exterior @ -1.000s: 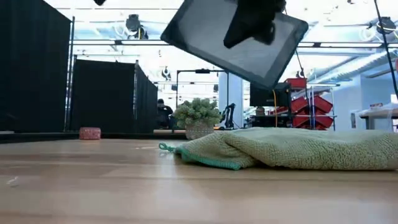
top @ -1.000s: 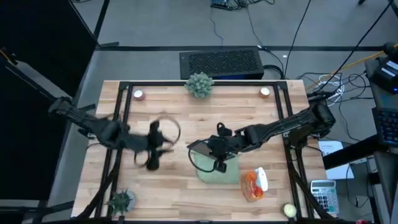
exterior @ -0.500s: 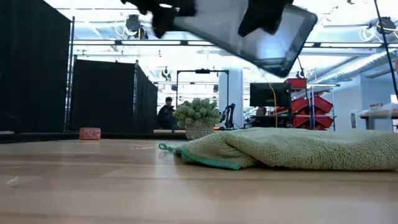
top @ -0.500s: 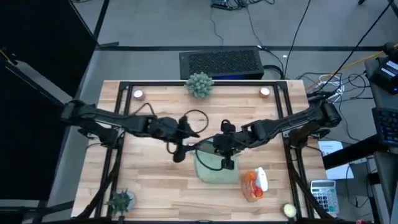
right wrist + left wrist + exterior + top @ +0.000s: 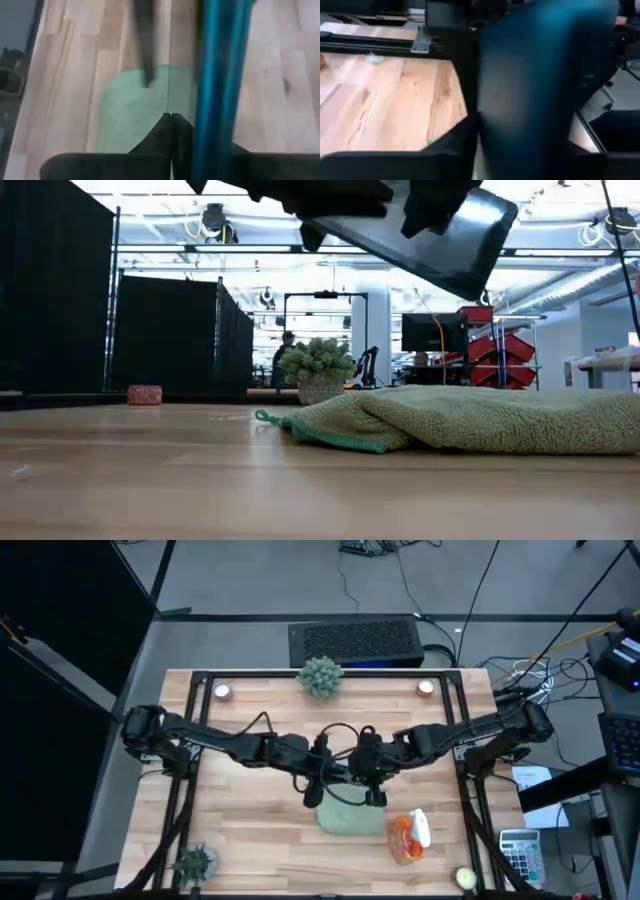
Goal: Apply microfiber cloth
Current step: Spray the cellphone using the spray bottle
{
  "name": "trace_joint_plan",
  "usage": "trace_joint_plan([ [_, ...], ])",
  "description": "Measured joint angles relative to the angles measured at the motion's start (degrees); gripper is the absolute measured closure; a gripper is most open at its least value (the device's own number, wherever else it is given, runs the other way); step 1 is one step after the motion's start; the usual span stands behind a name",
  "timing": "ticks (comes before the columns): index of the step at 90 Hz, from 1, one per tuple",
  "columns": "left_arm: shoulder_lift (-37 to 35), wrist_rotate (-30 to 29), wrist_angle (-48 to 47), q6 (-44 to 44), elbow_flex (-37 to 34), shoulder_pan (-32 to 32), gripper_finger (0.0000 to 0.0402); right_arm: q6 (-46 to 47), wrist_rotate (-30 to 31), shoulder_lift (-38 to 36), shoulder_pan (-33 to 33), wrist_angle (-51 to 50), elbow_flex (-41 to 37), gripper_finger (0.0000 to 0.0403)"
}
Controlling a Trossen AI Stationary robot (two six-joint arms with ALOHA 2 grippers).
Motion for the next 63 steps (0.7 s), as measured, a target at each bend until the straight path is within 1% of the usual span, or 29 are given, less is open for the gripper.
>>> trace_joint_plan([
  [3, 0.0, -0.4, 0.0, 0.0, 0.1, 0.1, 0.0378, 0.4, 0.0, -0.1, 0.0, -0.5, 0.0, 0.0386],
  [7, 0.0, -1.4, 0.1, 0.0, 0.2, 0.3, 0.0388, 0.5, 0.3, -0.4, 0.0, -1.6, 0.1, 0.0377],
  [15, 0.1, -3.1, -0.3, -0.1, 0.2, 0.4, 0.0389, 1.1, 0.8, -2.4, -0.1, -6.2, 0.0, 0.0353],
  [21, 0.1, -3.5, -0.1, -0.3, 0.2, 0.4, 0.039, 2.6, 1.1, -5.2, -0.1, -8.3, 0.4, 0.0331],
  [30, 0.0, -3.7, -0.7, -0.3, 0.2, 0.3, 0.0391, 6.2, 1.1, -10.6, 0.0, -14.4, 2.0, 0.0296],
  [37, 0.0, -4.1, -2.1, -0.3, 0.2, 0.3, 0.0391, 11.3, 0.7, -15.2, 0.7, -18.8, 2.4, 0.0271],
  [47, 0.0, -4.3, -4.6, -0.3, 0.2, 0.3, 0.0392, 20.8, 0.5, -20.4, 3.7, -29.9, 2.4, 0.0243],
  [55, 0.0, -4.6, -6.7, -0.3, 0.2, 0.1, 0.0392, 30.4, 0.3, -23.0, 7.9, -37.4, 1.8, 0.0232],
  [63, 0.0, -4.6, -8.1, -0.3, 0.2, -0.4, 0.0393, 38.9, 0.0, -24.6, 13.2, -39.7, -0.5, 0.0228],
])
